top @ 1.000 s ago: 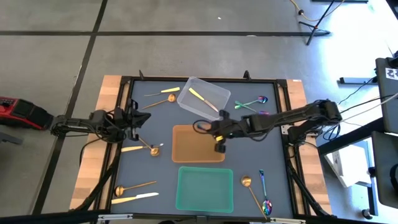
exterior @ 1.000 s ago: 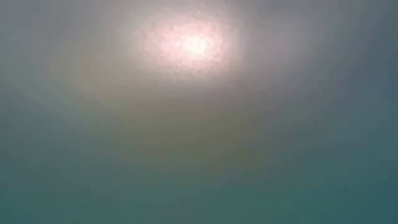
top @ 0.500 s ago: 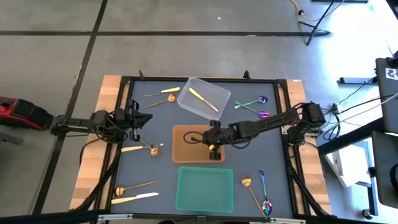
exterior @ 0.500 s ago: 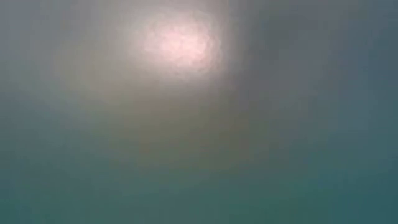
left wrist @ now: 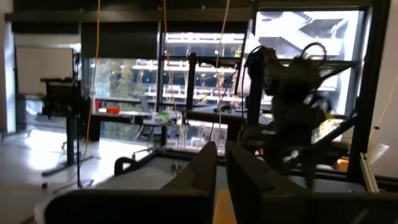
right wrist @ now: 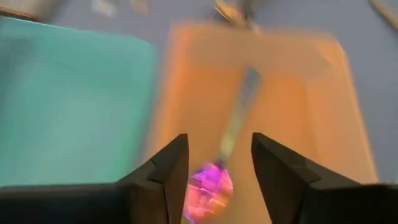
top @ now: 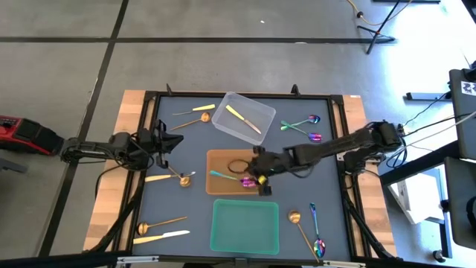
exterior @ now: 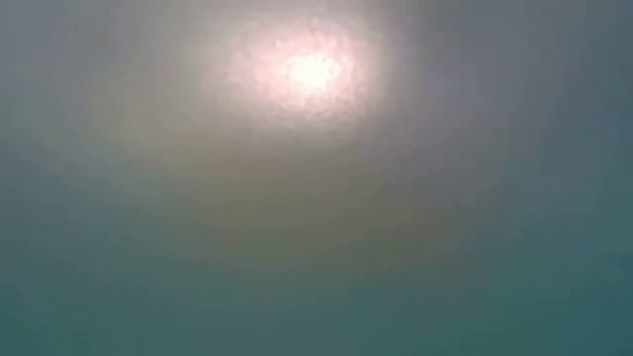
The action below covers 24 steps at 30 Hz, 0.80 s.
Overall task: Sort silverware by color (type)
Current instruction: Put the yellow knife into the transparent bin
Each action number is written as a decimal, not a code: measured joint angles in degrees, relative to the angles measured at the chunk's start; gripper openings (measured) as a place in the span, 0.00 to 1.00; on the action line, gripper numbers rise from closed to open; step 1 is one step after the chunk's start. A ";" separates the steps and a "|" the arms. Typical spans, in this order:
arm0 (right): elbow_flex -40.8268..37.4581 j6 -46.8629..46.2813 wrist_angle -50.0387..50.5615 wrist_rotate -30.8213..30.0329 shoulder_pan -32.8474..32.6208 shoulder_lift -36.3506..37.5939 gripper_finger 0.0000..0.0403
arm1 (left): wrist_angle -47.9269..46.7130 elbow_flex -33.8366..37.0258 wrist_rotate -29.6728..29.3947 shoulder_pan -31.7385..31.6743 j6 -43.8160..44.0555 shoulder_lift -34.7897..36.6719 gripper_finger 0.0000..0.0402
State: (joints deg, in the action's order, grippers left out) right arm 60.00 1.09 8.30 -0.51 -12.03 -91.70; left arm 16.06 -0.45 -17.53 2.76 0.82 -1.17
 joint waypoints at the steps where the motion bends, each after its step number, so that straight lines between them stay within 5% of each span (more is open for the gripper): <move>1: -1.58 1.57 -2.97 1.26 -0.68 1.18 0.42 | -0.29 -0.01 -0.77 -0.02 0.66 0.00 0.12; 10: -16.25 7.79 -22.38 6.34 -0.82 12.98 0.44 | -4.37 -3.99 -11.44 -2.59 0.57 -5.01 0.39; 19: -21.13 11.63 -28.82 6.11 5.08 21.03 0.45 | -9.78 -11.50 -16.01 -10.52 0.28 -20.79 0.40; 24: -21.13 16.97 -29.13 6.03 7.10 21.15 0.45 | -20.52 -18.68 -15.46 -17.49 4.69 -30.43 0.40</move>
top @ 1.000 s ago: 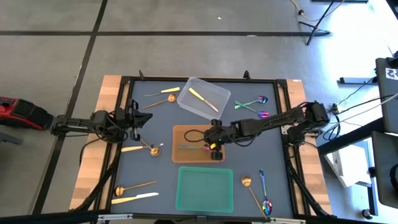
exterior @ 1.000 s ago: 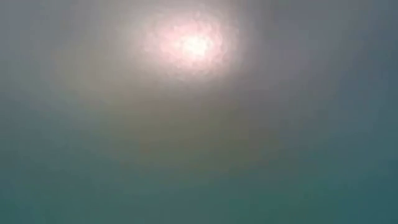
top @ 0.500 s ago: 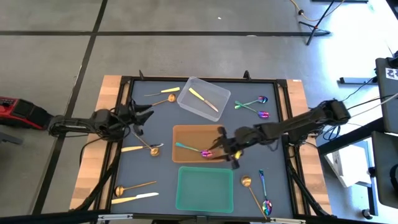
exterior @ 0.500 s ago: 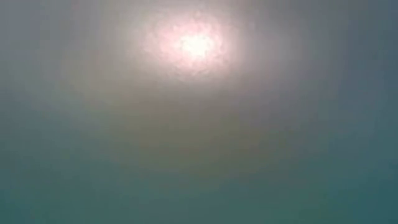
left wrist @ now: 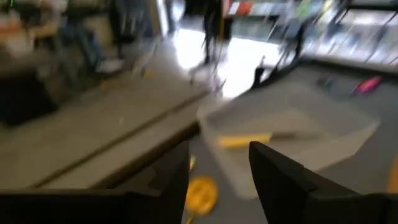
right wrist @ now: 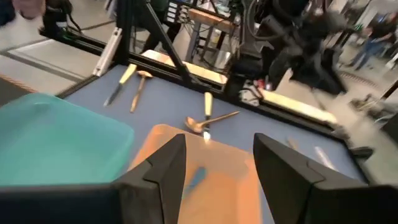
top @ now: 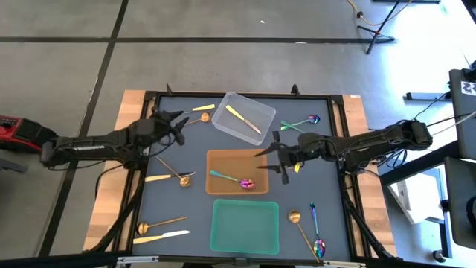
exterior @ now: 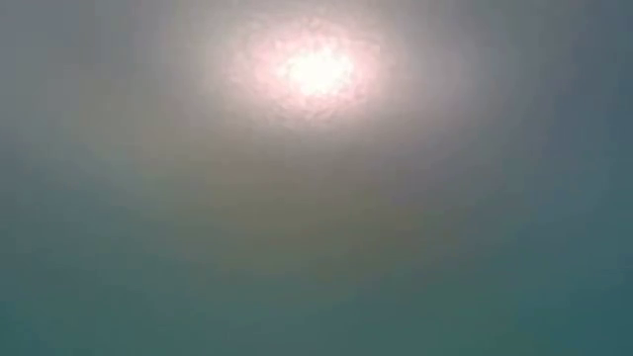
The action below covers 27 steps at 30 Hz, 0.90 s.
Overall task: Sort silverware by color (type)
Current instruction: Put the yellow knife into the transparent bin
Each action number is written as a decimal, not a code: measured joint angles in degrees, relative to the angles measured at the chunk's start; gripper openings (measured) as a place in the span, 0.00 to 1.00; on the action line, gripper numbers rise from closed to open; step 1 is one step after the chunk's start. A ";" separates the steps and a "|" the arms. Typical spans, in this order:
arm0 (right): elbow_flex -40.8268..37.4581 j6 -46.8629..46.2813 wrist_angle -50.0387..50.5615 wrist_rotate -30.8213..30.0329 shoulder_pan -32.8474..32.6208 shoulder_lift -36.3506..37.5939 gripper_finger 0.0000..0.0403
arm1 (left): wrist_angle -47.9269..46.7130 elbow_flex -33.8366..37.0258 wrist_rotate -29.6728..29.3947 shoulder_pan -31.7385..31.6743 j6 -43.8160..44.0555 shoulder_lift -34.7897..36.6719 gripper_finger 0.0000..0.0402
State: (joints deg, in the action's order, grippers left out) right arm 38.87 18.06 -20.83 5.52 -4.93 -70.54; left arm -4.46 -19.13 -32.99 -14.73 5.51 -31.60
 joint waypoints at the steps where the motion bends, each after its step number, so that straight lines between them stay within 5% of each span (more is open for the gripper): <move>1: 0.00 0.83 -0.75 -0.02 0.49 -0.18 0.45 | -2.37 -1.26 0.79 -1.34 1.20 -1.81 0.40; 15: 0.00 0.44 -5.84 -0.55 1.91 -1.82 0.45 | -24.62 -20.31 24.25 -21.56 6.43 -32.30 0.40; 27: 0.00 0.22 -4.52 -8.72 1.95 -1.82 0.45 | -24.63 -28.90 23.92 -32.54 -4.47 -50.02 0.40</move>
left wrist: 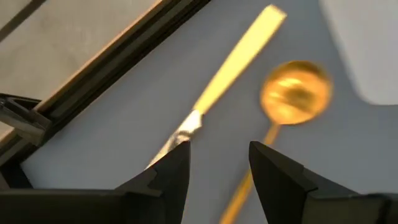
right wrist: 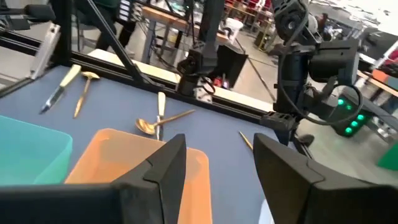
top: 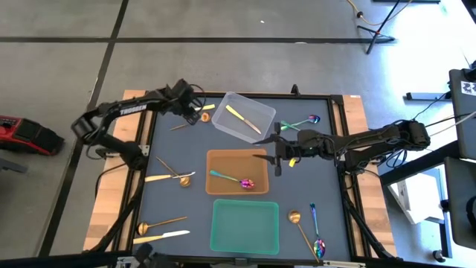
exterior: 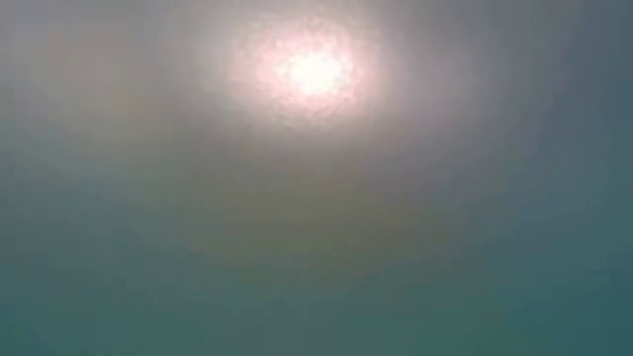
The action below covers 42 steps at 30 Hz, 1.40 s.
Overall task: Sort silverware by color (type)
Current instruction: Put the yellow knife into the transparent bin
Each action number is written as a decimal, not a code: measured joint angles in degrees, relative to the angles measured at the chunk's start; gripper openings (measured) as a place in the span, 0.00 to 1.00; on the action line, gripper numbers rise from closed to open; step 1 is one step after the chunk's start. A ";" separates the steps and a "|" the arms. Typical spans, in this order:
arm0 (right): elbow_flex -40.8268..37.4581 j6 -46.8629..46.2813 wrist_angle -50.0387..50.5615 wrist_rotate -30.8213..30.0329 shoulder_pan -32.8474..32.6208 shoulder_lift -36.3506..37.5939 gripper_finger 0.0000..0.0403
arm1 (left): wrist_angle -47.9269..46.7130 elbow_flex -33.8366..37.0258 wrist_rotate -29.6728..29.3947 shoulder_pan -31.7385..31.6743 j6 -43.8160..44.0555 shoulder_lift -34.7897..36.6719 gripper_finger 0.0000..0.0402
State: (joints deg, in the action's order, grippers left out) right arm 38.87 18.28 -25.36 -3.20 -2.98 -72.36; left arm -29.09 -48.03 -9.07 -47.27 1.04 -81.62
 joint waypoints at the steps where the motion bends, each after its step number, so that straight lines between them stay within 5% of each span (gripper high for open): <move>1: 0.00 0.00 0.04 -0.19 0.00 0.00 0.45 | 0.27 -0.49 0.25 -1.09 -1.15 -1.27 0.40; 18: 0.00 4.57 -2.45 -11.59 0.02 0.00 0.45 | -2.42 -15.76 10.27 -9.35 -21.29 -23.56 0.40; 42: 0.02 7.37 -4.44 -12.85 0.02 0.00 0.45 | -9.41 -15.74 18.67 -7.71 -29.30 -22.19 0.40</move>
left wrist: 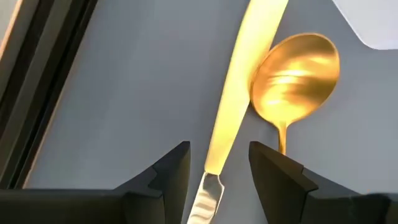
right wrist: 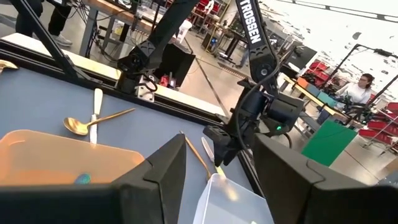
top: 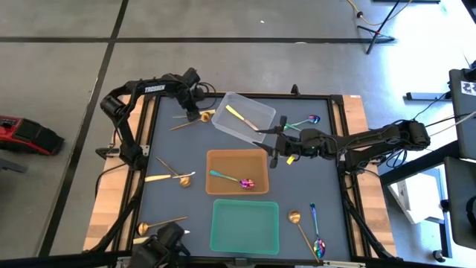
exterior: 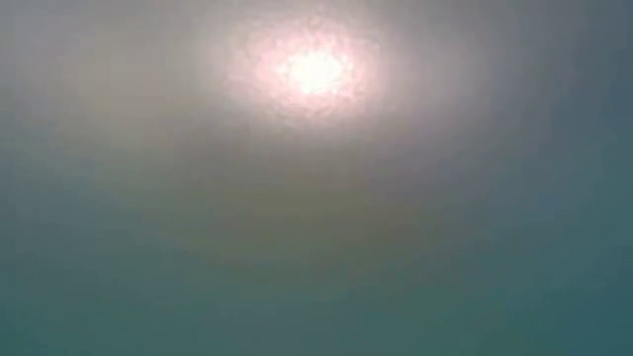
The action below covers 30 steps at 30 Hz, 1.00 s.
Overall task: Sort silverware by color (type)
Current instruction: Put the yellow knife into the transparent bin
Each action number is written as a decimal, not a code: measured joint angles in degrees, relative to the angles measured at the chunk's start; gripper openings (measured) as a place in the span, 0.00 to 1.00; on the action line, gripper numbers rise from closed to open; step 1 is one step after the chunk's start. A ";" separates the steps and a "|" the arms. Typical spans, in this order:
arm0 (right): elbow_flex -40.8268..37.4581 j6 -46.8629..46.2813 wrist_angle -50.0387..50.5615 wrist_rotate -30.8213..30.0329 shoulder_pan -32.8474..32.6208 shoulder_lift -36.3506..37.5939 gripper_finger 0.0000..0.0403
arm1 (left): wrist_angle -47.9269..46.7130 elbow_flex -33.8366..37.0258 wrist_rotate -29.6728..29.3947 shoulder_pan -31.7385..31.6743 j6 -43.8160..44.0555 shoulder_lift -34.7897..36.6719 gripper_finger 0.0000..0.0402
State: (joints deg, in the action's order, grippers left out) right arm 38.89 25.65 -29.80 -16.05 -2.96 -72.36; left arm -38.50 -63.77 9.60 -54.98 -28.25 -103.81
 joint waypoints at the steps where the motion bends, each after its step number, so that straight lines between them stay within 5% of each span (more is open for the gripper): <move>1: 0.00 -0.08 0.14 0.00 0.00 0.00 0.45 | -0.02 0.00 0.09 0.04 -0.89 -0.29 0.40; 12: 0.00 -0.48 0.92 0.00 0.00 0.00 0.45 | 2.18 -0.24 -2.89 0.02 -2.36 -4.35 0.38; 23: 0.00 -1.38 0.87 0.00 0.00 0.00 0.45 | 2.59 -0.10 -5.15 -0.37 -2.38 -4.25 0.09; 30: 0.01 -1.30 -0.43 -1.40 0.00 0.00 0.45 | 2.19 0.38 -7.11 -0.22 -1.69 0.44 0.10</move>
State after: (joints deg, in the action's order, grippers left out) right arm 38.90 24.35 -30.23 -17.45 -2.96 -72.36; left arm -36.31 -63.38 2.50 -55.20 -29.94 -103.37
